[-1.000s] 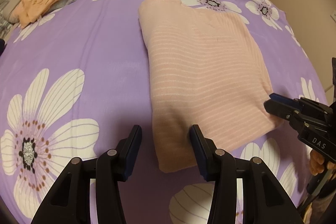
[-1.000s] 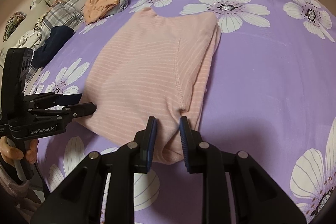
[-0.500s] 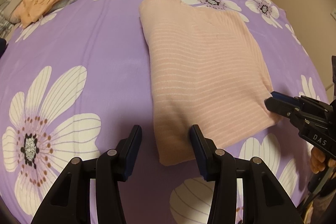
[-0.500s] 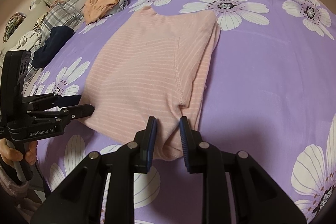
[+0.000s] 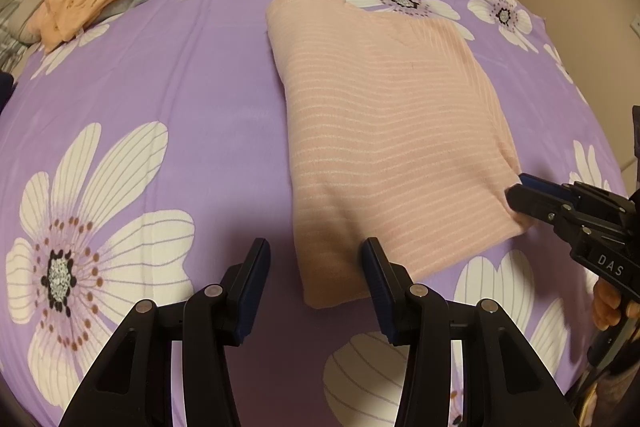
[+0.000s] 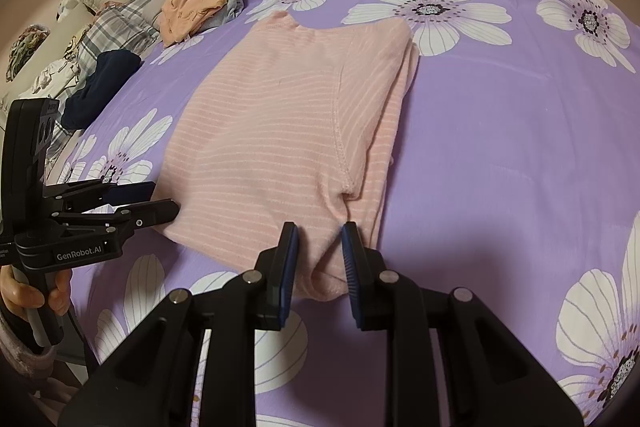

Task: Fold small clothes

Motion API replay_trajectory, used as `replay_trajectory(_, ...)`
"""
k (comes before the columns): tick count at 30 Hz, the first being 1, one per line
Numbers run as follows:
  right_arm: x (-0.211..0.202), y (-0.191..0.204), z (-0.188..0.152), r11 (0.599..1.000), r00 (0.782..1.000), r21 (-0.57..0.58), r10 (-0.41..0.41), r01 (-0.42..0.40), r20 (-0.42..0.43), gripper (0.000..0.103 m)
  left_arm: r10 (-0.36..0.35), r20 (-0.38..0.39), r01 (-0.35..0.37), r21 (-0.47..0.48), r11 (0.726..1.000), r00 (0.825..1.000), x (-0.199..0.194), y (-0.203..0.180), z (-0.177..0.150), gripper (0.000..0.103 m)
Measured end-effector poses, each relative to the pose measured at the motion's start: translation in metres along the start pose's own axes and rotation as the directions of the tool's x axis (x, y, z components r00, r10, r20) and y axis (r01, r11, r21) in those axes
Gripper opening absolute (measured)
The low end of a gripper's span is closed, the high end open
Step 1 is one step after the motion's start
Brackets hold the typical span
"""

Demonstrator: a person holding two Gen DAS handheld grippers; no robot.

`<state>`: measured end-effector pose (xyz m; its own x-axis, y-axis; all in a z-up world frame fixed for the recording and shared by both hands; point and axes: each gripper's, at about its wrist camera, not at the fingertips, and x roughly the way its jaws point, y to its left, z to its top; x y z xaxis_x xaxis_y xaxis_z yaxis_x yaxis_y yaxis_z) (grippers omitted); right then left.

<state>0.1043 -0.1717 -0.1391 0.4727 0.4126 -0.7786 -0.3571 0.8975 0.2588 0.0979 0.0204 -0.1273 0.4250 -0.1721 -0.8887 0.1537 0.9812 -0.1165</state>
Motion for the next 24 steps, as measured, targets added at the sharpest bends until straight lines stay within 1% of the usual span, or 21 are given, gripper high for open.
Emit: replay_trajectory(24, -0.004, 0.0, -0.005, 1.0, 1.0, 0.011, 0.001, -0.001, -0.003, 0.024, 0.012, -0.007, -0.012, -0.006, 1.0, 1.0, -0.008, 0.002, -0.011, 0.047)
